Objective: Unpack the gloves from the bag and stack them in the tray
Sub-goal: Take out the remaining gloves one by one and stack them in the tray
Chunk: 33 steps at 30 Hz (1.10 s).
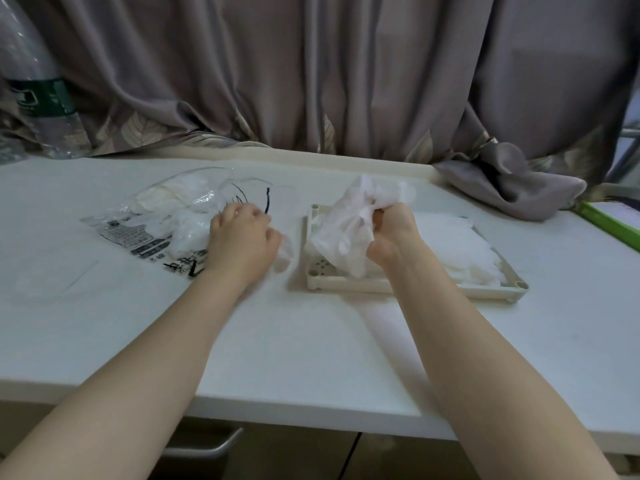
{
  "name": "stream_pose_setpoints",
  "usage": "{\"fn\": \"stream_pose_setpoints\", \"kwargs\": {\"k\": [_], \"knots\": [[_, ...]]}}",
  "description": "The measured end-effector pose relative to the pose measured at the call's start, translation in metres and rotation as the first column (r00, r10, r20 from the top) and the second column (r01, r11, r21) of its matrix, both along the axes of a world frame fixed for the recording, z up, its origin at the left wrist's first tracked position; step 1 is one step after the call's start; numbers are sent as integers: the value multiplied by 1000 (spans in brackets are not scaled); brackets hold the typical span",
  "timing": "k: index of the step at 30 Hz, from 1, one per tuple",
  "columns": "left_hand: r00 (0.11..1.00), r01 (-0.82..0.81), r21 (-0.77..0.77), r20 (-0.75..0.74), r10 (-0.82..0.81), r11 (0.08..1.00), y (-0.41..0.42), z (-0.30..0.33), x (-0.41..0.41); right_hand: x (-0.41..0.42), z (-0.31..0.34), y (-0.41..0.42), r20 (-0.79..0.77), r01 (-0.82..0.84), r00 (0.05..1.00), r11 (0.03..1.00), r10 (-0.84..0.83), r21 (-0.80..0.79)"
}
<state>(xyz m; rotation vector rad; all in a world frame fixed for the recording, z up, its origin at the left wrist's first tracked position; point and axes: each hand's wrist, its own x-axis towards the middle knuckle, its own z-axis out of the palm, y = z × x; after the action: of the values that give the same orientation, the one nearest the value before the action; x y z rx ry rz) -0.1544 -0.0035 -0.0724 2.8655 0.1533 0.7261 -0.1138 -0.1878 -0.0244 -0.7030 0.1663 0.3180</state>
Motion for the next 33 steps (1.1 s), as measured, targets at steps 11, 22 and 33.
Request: {"fn": "stream_pose_setpoints", "kwargs": {"k": [11,22,33], "knots": [[559,258,-947,-17,-829,193,-69,59,7,-4,9,-55,344,-303,882,947,322,-109],[555,267,-929,-67,-829,255,-82,86,13,0,22,-140,306,244,949,804,-82,-542],[621,265,-910,-93,-778,320,-82,99,17,-9,21,-115,393,49,669,490,631,-871]]}}
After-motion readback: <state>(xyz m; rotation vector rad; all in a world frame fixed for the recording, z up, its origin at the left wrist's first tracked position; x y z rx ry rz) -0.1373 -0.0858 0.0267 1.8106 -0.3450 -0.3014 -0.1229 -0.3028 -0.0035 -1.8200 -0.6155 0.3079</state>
